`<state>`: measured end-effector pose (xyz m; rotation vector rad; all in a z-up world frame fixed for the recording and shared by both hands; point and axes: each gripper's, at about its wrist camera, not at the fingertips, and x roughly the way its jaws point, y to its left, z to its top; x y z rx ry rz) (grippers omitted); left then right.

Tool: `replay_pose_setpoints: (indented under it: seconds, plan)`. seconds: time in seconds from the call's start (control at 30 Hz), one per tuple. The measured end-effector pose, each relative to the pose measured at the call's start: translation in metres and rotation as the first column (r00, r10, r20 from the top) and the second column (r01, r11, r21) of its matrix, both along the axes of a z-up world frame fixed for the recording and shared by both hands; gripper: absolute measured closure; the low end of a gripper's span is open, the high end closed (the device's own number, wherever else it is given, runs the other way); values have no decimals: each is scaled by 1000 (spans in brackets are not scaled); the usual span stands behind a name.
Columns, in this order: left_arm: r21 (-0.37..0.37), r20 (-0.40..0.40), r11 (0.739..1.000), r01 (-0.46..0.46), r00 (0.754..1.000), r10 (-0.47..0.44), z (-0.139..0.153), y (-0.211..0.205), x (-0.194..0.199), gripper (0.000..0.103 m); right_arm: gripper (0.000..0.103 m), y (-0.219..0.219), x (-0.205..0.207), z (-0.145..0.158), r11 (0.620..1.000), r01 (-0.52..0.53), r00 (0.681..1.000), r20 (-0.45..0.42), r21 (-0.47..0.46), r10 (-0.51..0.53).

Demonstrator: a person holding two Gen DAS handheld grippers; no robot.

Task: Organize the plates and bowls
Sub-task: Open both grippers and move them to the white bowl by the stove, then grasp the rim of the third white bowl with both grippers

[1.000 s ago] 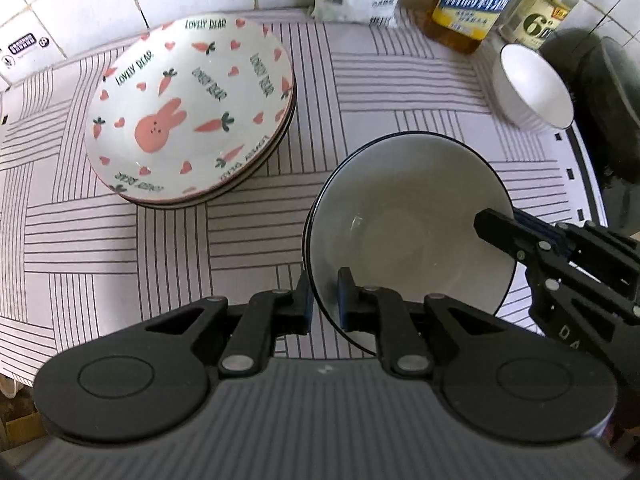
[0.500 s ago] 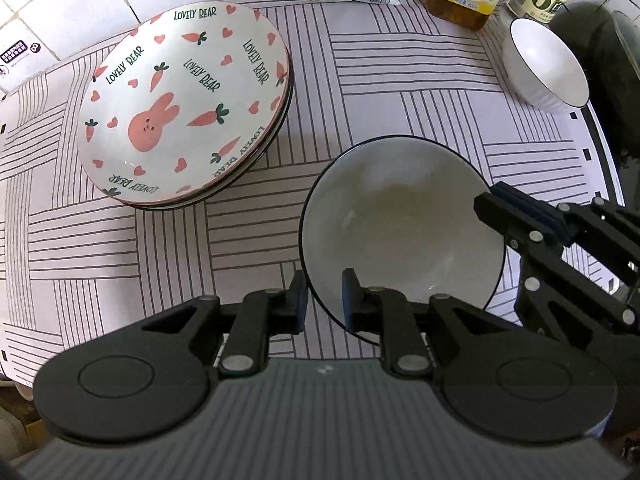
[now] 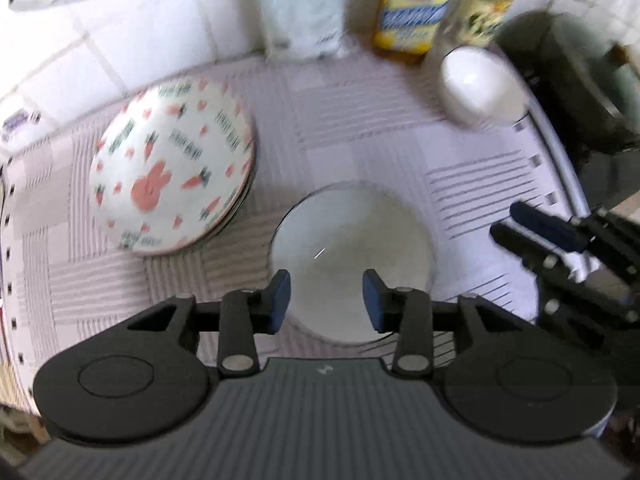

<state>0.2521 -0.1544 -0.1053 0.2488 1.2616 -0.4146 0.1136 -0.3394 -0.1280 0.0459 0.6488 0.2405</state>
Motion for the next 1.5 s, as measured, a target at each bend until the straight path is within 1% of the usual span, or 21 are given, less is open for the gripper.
replay_pose_setpoints:
  seconds: [0.07, 0.13, 0.17, 0.23, 0.27, 0.33, 0.4, 0.47, 0.5, 0.57, 0.63, 0.73, 0.87, 0.97, 1.07, 1.2, 1.33, 1.37, 1.43, 1.47, 1.5]
  plan:
    - [-38, 30, 999, 21, 999, -20, 12, -11, 2, 62, 74, -12, -7, 1, 1000, 20, 1000, 20, -10, -20]
    - [-76, 51, 996, 37, 998, -34, 21, -23, 6, 60, 66, -25, -10, -1, 999, 44, 998, 37, -16, -44]
    - [-99, 59, 994, 43, 998, -37, 25, -29, 8, 59, 61, -32, -11, -2, 998, 61, 997, 42, -21, -60]
    - [-139, 69, 989, 49, 997, -40, 28, -39, 14, 54, 54, -42, -10, -7, 996, 87, 995, 50, -24, -86]
    - [-153, 70, 987, 51, 997, -41, 28, -44, 17, 53, 52, -47, -9, -9, 995, 96, 994, 52, -23, -94]
    - [-171, 69, 984, 56, 997, -45, 27, -56, 24, 50, 43, -56, -4, -18, 994, 111, 992, 55, -21, -110]
    - [-179, 64, 982, 62, 997, -51, 22, -71, 34, 50, 39, -63, 1, -28, 991, 131, 990, 55, -21, -130]
    - [-181, 62, 982, 61, 997, -50, 17, -84, 41, 49, 33, -68, 10, -39, 987, 159, 986, 47, -13, -158]
    - [-185, 63, 981, 60, 997, -49, 14, -92, 46, 46, 29, -72, 16, -45, 985, 175, 984, 42, -5, -174]
    - [-191, 64, 980, 55, 997, -44, 7, -102, 53, 42, 27, -76, 29, -58, 978, 207, 978, 23, -1, -207]
    - [-195, 69, 980, 49, 997, -36, -1, -113, 62, 39, 20, -80, 43, -70, 973, 230, 973, -5, -19, -230]
    - [-183, 74, 981, 56, 996, -43, -19, -132, 77, 36, 17, -84, 61, -85, 971, 240, 970, -27, -18, -241]
    - [-147, 76, 988, 54, 996, -44, -45, -154, 97, 35, 14, -90, 86, -102, 961, 275, 959, -64, -8, -275]
    - [-127, 44, 990, 64, 997, -59, -66, -169, 111, 35, 14, -97, 103, -112, 950, 312, 947, -88, 11, -310]
    - [-117, 17, 991, 71, 997, -69, -82, -178, 121, 35, 13, -100, 115, -117, 945, 326, 942, -88, 23, -323]
    - [-104, 6, 992, 71, 997, -71, -100, -186, 131, 39, 13, -98, 127, -119, 948, 318, 946, -65, 18, -316]
    - [-103, -5, 992, 73, 997, -74, -112, -190, 137, 47, 13, -92, 136, -122, 956, 290, 956, -41, -33, -291]
    - [-104, -8, 992, 72, 997, -73, -115, -190, 138, 50, 13, -91, 138, -122, 958, 282, 958, -35, -47, -284]
    - [-99, -18, 993, 72, 997, -74, -121, -191, 141, 69, 12, -90, 142, -123, 961, 271, 961, -32, -60, -274]
    - [-99, -30, 992, 75, 996, -78, -123, -192, 141, 71, 12, -90, 142, -124, 962, 268, 962, -29, -61, -270]
    - [-117, -51, 990, 74, 996, -80, -122, -191, 141, 82, 12, -91, 142, -123, 962, 264, 963, -29, -61, -266]
